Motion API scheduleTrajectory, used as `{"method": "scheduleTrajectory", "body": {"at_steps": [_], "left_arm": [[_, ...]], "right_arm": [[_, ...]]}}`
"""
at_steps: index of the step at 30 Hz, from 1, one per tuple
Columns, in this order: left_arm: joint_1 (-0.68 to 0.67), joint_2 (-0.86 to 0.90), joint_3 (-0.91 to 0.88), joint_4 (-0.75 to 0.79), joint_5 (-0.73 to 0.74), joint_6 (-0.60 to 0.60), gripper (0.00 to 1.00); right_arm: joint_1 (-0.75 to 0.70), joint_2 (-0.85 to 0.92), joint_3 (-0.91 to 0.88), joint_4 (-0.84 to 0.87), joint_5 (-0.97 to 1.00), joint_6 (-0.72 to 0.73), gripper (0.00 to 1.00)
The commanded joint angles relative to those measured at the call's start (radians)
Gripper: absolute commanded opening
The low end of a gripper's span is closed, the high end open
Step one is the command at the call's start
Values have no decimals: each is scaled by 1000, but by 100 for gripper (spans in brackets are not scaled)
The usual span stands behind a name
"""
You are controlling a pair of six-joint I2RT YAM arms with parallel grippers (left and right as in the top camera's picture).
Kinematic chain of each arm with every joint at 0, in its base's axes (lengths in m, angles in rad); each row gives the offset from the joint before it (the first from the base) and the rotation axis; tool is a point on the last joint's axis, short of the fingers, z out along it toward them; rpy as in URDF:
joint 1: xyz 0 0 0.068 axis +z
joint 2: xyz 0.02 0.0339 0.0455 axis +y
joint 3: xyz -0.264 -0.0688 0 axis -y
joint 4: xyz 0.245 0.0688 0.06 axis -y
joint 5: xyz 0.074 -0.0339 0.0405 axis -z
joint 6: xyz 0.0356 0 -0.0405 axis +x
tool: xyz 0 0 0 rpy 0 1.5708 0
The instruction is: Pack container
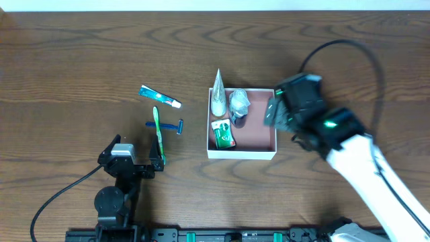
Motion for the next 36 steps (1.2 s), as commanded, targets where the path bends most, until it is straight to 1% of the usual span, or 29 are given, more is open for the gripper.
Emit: {"method": "scheduleTrajectory", "body": {"at_steps": [1,7,11,15,25,27,29,31,33,36], "left_arm": [[3,1,-18,-33,14,13,98],[3,1,-18,-33,14,13,98],[3,1,-18,-33,14,13,98],[3,1,-18,-33,14,14,98],[3,1,-18,-29,14,13,98],[3,1,-18,31,20,4,98],[3,1,-16,101,59,-32,98],[3,1,0,112,66,-32,98],[3,10,57,48,60,-38,98],[3,84,185,-139,-35,-71,98]], "right_arm": [[-93,-100,67,-9,36,-31,99],[-320,-221,70,-10,127,-31,99],[-448,-245,70,-27,205,-31,99],[-534,-242,69,-51,213,-31,99],[-545,-241,69,-51,213,-31,99],[-545,-241,69,-51,213,-31,99],[-545,-241,69,-51,213,-31,99],[-545,-241,69,-51,213,-31,99],[-545,-241,69,-51,213,-31,99],[-545,-241,69,-51,213,-31,99]]}}
